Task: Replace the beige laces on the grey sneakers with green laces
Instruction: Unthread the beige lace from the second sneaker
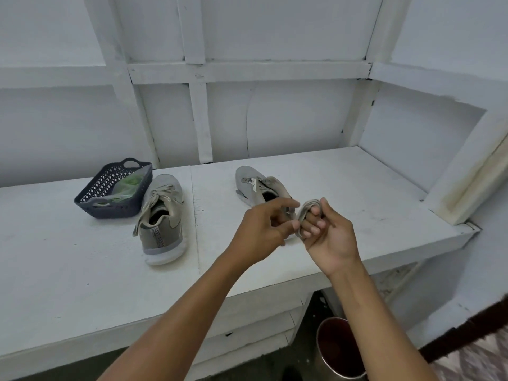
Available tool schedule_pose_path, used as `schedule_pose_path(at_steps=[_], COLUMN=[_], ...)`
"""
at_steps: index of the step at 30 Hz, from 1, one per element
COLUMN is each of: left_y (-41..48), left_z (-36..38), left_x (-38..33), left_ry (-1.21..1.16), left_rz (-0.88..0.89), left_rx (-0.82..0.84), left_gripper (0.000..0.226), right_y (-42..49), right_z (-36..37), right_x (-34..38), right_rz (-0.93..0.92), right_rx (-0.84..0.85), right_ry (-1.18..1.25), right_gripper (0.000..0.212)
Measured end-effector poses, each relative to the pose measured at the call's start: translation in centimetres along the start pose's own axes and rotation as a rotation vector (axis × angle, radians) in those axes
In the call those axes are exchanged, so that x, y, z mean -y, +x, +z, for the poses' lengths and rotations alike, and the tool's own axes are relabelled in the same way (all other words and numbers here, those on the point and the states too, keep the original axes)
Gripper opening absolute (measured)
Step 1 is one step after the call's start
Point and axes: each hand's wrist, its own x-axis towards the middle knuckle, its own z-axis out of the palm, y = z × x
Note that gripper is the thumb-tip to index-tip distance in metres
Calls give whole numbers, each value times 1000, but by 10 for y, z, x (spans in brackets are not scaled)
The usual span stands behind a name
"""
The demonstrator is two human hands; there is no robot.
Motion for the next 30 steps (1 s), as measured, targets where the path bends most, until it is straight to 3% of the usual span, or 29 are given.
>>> schedule_pose_path(at_steps=[7,14,19,25,30], left_y=[1,8,14,25,31], left_z=[44,92,126,173,213], left_x=[1,1,-2,-7,-20], left_ry=[192,-49,-23,-120,-258], left_rz=[65,-47,-109,-195,-197], left_rx=[147,208,280,453,500], left_gripper=[24,16,15,14,15], right_y=[-17,-44,-62,-88,-98], right_z=[-35,-73,-106,-150,-182], right_x=[5,24,41,74,107], right_rz=[-25,-51,-29,-8,19], right_rx=[-137,-236,-266,-224,-233], right_ry=[5,-29,-126,-171,-104], right_gripper=[47,41,44,14,20])
